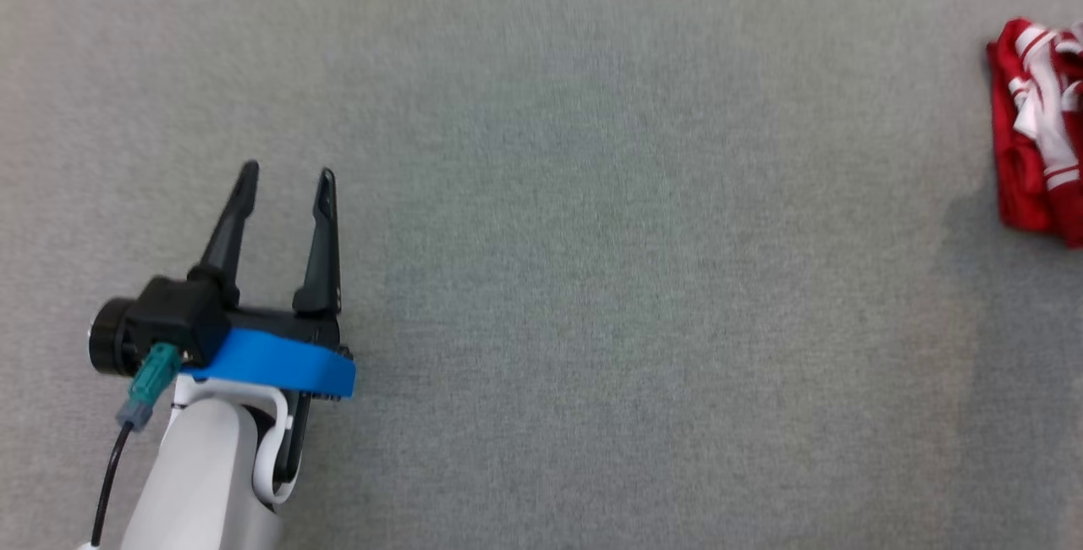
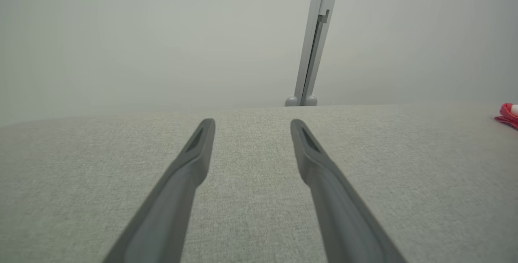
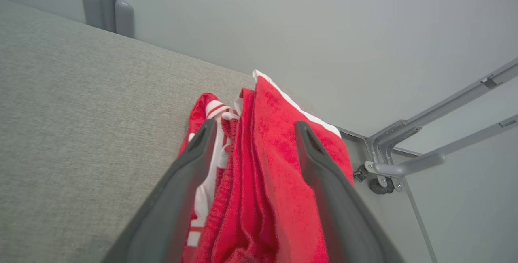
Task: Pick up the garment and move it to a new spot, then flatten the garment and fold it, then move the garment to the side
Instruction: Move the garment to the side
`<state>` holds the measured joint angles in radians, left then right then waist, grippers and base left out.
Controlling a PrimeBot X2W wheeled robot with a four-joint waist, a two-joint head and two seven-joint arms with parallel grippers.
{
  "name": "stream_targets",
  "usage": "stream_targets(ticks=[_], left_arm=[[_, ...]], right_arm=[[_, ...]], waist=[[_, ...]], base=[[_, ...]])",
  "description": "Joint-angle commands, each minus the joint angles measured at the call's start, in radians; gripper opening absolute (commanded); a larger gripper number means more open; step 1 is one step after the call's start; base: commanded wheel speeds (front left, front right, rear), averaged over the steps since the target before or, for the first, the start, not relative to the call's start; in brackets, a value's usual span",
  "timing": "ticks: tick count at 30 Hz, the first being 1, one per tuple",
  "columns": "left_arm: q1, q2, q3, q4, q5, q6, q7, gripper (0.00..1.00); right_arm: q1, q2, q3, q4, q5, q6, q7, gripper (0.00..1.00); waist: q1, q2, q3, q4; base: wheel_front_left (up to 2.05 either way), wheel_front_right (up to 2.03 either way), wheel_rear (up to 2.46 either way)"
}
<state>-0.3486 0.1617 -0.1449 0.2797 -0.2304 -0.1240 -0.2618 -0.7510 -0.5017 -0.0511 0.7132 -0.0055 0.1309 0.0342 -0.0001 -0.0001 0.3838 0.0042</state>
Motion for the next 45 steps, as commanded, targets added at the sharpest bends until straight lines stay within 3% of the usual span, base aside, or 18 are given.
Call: stream_targets(ticks=[1, 12, 22, 45], left_arm=[[0.016, -0.001, 0.003, 0.004, -0.006, -0.002, -0.004, 1.00], [0.155, -0.022, 0.043, 0.046, -0.023, 0.014, -0.004, 1.00], [0.256, -0.019, 0.081, 0.077, -0.040, 0.023, -0.004, 1.00], [0.292, -0.021, 0.071, 0.155, -0.054, 0.013, -0.004, 1.00]], right_arm=[[0.029, 0.016, 0.001, -0.022, 0.008, 0.000, -0.018, 1.00], [0.394, 0.216, -0.030, -0.345, 0.174, 0.000, -0.094, 1.00], [0.661, 0.389, -0.055, -0.545, 0.177, 0.000, -0.095, 1.00], [0.771, 0.448, -0.066, -0.608, 0.151, 0.000, -0.084, 1.00]], waist=[[0.0001, 0.0001, -0.040, -0.020], [0.0001, 0.0001, -0.244, 0.021], [0.0001, 0.0001, -0.340, 0.027], [0.0001, 0.0001, -0.398, 0.043]], base=[[0.00, 0.00, 0.00], [0.00, 0.00, 0.00], [0.00, 0.00, 0.00], [0.00, 0.00, 0.00]])
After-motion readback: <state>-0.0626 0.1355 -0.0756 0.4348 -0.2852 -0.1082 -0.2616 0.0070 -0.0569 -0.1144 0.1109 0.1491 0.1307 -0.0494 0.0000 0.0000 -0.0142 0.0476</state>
